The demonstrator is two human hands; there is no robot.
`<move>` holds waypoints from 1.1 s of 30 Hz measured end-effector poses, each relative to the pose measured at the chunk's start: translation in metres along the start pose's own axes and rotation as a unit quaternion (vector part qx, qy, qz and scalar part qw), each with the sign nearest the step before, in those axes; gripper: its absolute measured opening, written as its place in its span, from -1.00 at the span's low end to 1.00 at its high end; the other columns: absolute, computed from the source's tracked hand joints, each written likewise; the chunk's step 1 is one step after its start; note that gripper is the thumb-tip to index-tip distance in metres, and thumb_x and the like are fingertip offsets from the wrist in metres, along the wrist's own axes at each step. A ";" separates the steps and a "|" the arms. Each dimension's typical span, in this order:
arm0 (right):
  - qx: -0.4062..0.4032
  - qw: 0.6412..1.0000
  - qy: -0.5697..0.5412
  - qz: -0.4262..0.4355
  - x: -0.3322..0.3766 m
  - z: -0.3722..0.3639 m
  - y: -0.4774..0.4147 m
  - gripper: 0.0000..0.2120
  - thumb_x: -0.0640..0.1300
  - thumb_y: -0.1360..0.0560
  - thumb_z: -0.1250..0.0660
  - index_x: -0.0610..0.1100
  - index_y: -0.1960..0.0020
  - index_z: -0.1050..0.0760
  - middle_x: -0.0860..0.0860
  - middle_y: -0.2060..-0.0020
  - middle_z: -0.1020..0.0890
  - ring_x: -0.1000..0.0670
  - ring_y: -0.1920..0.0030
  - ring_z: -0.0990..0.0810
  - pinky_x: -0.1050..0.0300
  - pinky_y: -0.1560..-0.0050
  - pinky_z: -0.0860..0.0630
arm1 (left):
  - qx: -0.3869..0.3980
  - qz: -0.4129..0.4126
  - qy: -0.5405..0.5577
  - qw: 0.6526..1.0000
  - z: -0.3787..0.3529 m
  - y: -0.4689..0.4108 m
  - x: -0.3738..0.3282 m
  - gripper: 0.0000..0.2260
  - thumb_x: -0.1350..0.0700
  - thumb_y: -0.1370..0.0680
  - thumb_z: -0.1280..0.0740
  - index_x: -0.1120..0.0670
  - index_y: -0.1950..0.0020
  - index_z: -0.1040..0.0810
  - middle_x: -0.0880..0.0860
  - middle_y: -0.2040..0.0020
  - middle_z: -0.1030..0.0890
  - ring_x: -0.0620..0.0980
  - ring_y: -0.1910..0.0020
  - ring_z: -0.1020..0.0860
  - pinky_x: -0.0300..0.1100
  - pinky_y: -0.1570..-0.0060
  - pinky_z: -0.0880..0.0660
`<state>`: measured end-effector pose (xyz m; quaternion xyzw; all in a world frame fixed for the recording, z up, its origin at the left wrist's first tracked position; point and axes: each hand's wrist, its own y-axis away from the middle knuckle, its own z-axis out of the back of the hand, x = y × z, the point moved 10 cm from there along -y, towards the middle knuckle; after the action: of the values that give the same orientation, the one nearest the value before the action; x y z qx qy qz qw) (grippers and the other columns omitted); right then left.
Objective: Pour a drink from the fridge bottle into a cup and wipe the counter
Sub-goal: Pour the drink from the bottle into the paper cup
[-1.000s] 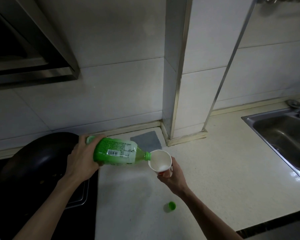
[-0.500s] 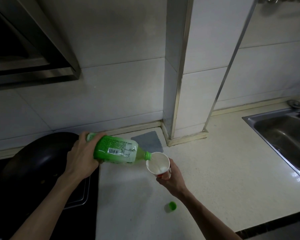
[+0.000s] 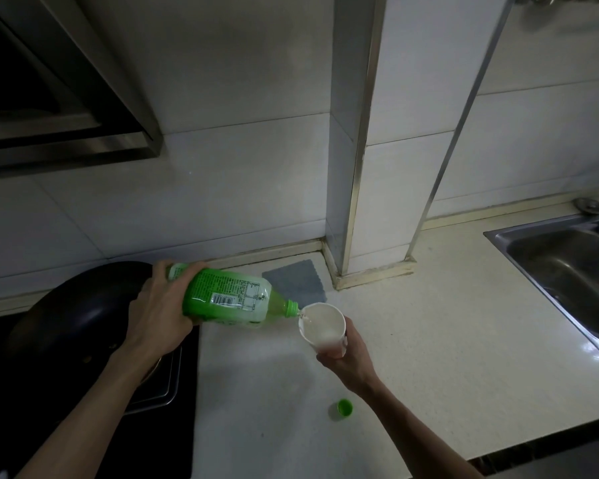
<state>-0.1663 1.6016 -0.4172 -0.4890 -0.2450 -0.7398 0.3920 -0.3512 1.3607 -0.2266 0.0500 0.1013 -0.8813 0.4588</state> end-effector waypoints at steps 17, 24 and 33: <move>-0.032 0.996 -0.079 -0.019 -0.011 0.024 0.008 -0.31 -0.13 -0.30 -0.57 0.16 -0.30 -0.31 0.13 -0.18 -0.51 0.12 -0.17 -0.51 0.28 -0.05 -0.54 | 0.078 0.168 0.308 0.933 -0.127 0.045 0.051 -0.16 -0.13 0.04 -0.57 -0.27 -0.20 -0.36 0.12 -0.07 -0.50 0.10 -0.07 -0.52 0.06 -0.04 -0.56; -0.036 0.996 -0.081 -0.031 -0.025 0.030 0.010 -0.26 -0.03 -0.26 -0.56 0.03 -0.36 -0.33 0.11 -0.19 -0.53 0.14 -0.17 -0.53 0.23 -0.07 -0.56 | 0.103 0.188 0.304 0.928 -0.140 0.069 0.059 -0.14 0.09 -0.06 -0.66 -0.07 -0.29 -0.37 0.09 -0.08 -0.49 0.08 -0.04 -0.53 -0.06 0.07 -0.52; -0.044 0.995 -0.070 -0.052 -0.040 0.029 0.009 -0.31 -0.21 -0.30 -0.60 0.13 -0.28 -0.34 0.17 -0.16 -0.54 0.14 -0.15 -0.54 0.23 -0.08 -0.53 | 0.151 0.214 0.336 0.905 -0.170 0.096 0.058 -0.09 -0.20 0.05 -0.54 -0.27 -0.25 -0.24 -0.11 -0.05 -0.61 0.02 -0.05 -0.58 0.07 -0.09 -0.51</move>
<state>-0.1345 1.6317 -0.4427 -0.5425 -0.2643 -0.7334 0.3132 -0.3068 1.2985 -0.4153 0.4324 0.1019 -0.6975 0.5622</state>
